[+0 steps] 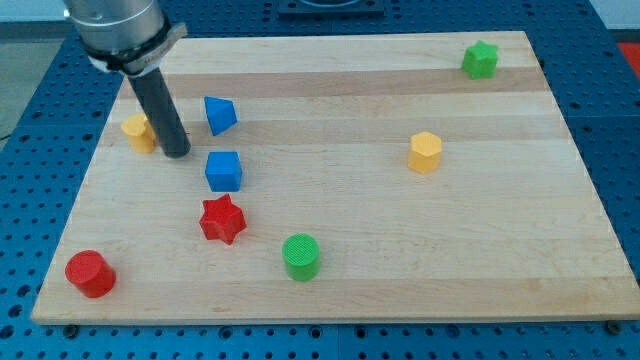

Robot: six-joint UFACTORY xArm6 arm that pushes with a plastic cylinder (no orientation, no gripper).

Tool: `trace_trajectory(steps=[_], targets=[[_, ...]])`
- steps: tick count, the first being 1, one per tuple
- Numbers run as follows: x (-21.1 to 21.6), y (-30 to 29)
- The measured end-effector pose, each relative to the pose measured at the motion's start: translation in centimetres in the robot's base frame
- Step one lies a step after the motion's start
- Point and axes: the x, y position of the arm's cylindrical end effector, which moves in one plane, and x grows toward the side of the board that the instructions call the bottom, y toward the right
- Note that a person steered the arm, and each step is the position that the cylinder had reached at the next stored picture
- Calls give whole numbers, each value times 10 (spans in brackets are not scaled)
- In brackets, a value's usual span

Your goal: Push the blue triangle towards the center right side

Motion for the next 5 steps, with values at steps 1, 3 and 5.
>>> trace_trajectory(steps=[1,3,5], targets=[[-38,1],[-38,12],[-38,123]])
